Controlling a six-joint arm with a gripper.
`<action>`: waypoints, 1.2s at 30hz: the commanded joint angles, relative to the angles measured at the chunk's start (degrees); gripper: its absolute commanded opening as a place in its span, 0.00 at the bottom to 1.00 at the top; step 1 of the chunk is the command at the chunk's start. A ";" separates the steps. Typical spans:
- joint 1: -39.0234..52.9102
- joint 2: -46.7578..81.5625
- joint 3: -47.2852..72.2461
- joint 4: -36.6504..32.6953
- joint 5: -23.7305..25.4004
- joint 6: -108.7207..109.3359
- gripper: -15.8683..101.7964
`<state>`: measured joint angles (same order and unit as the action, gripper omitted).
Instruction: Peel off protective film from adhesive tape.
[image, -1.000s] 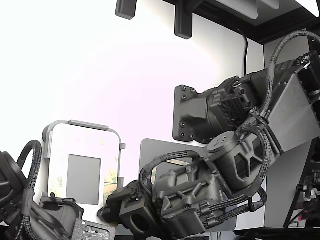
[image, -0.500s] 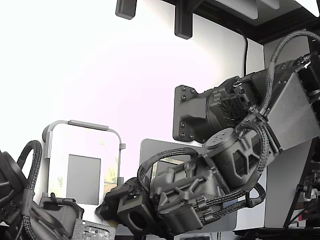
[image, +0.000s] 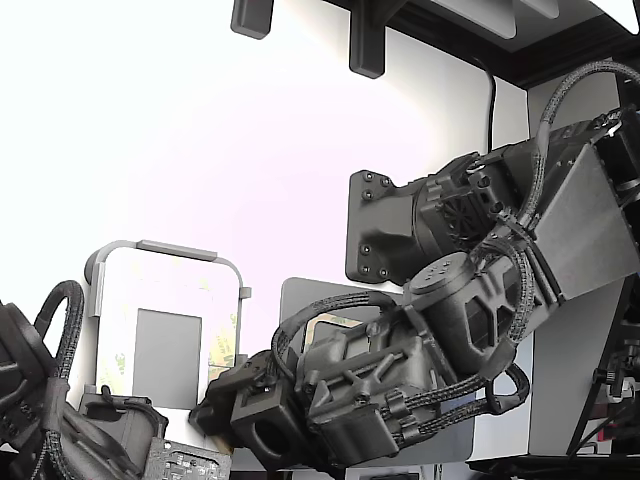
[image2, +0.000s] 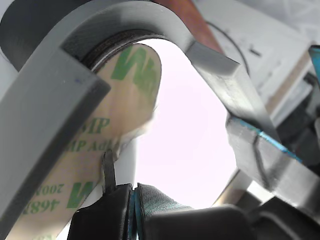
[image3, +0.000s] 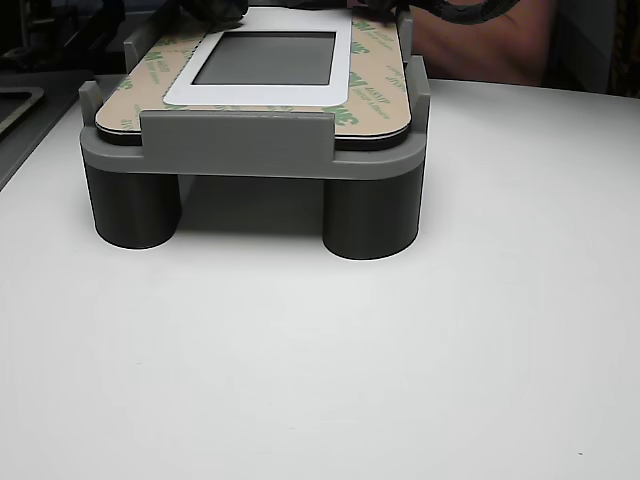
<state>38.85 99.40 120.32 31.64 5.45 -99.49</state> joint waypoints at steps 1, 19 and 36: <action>-0.97 0.97 -2.29 0.44 0.35 -0.26 0.05; -2.81 19.78 -4.92 27.69 5.27 9.49 0.95; -27.25 43.59 -0.53 28.48 -2.90 79.01 0.98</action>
<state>15.91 138.87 120.15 60.91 2.29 -45.79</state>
